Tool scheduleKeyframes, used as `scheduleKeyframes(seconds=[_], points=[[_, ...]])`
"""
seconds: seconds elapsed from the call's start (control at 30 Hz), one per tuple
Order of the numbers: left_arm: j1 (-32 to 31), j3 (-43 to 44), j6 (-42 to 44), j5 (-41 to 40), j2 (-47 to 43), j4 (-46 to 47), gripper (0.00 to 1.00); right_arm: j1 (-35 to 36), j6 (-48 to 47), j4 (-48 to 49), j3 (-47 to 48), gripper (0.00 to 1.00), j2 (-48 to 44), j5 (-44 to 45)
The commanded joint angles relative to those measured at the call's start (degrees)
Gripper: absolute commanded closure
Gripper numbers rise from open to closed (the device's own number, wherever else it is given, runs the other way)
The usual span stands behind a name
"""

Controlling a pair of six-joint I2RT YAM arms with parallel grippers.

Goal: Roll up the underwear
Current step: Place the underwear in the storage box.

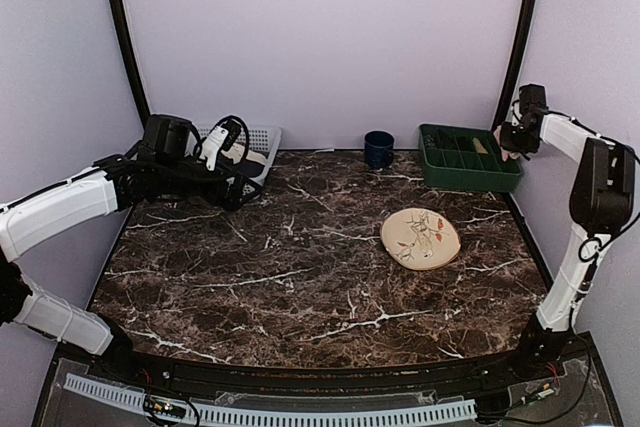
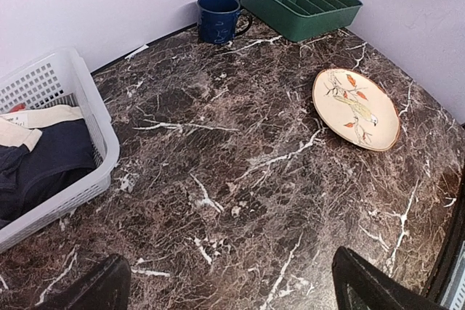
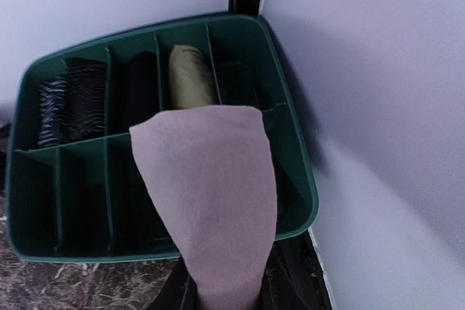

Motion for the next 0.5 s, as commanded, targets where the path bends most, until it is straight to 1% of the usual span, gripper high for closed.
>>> scheduleKeyframes(seconds=[0.0,0.17,0.23,0.27,0.37,0.47], points=[[0.0,-0.8,-0.1,-2.0,-1.8,-1.4,0.01,-0.3,-4.2,-1.9,6.8,1.0,6.3,5.7],[0.0,-0.9,0.3,-2.5,-1.1,-1.3,0.01,-1.5,-7.2,-2.4,14.5,1.0,12.5,8.1],[-0.1,-1.0,0.4,-2.8,-0.8,-1.4,0.01,-1.5,-8.4,-3.0,17.5,1.0,15.1,6.3],[0.0,-1.0,0.4,-2.8,-0.6,-1.4,0.01,-1.0,-8.5,-3.5,18.8,1.0,16.0,4.6],[0.0,-0.8,0.1,-3.0,0.3,-1.5,0.01,1.9,-8.1,-6.0,23.2,1.0,18.9,4.8],[0.0,-1.0,-0.3,-3.3,0.6,-1.1,0.01,5.5,-4.5,-7.6,26.4,1.0,21.3,5.5]])
